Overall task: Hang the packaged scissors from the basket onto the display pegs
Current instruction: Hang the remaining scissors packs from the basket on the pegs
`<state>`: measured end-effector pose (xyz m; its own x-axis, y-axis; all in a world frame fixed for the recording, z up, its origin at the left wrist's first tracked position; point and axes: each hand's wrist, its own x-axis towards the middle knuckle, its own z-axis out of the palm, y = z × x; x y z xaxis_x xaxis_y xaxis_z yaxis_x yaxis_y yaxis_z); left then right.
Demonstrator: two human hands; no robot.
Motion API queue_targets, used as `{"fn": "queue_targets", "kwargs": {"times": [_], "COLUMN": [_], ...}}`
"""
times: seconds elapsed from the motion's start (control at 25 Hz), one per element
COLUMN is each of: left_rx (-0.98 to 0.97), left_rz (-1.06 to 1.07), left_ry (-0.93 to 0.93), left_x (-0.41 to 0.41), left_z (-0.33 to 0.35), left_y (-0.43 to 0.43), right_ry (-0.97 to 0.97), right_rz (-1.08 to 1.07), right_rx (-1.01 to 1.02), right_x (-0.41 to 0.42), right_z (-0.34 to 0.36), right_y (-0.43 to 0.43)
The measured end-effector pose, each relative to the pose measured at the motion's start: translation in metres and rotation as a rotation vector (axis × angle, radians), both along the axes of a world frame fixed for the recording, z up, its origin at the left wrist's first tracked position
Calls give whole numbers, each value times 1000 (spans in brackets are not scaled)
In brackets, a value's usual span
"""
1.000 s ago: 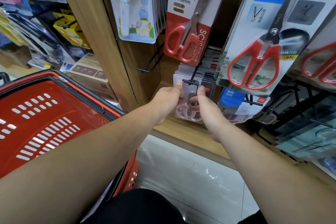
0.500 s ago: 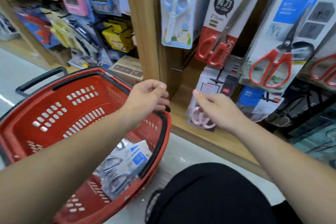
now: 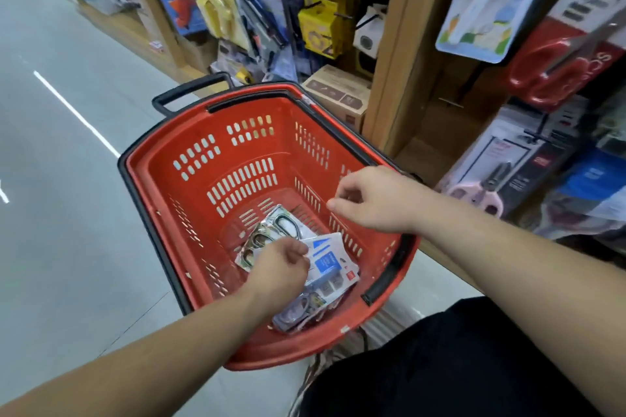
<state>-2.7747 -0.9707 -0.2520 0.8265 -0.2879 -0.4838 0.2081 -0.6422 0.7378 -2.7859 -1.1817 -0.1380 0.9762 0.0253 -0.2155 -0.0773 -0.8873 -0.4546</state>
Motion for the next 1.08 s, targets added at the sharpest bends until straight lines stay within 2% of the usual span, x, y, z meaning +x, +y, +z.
{"fn": "queue_targets", "kwargs": {"times": [0.08, 0.24, 0.32, 0.48, 0.64, 0.72, 0.88, 1.0, 1.08], "left_rx": [36, 229, 322, 448, 669, 719, 575, 439, 293], "left_rz": [-120, -319, -365, -506, -711, -781, -769, -748, -627], "left_ry": [71, -18, -19, 99, -114, -147, 17, -16, -24], "left_x": [0, 53, 84, 95, 81, 73, 63, 71, 88], "left_z": [-2, -24, -49, -101, -131, -135, -141, -115, -79], "left_y": [-7, -33, -44, -56, -68, -73, -74, -74, -69], "right_ry": [61, 75, 59, 58, 64, 53, 58, 70, 86], "right_rz": [5, -101, -133, -157, -150, -170, -195, -222, -246], "right_rx": [3, 140, 138, 160, 154, 191, 232, 300, 339], "right_x": [18, 22, 17, 14, 13, 14, 12, 9, 9], "right_z": [-27, -72, -86, -97, -99, -98, -98, -96, -95], "right_y": [6, -6, -14, -25, -30, -30, -28, -29, -29]}}
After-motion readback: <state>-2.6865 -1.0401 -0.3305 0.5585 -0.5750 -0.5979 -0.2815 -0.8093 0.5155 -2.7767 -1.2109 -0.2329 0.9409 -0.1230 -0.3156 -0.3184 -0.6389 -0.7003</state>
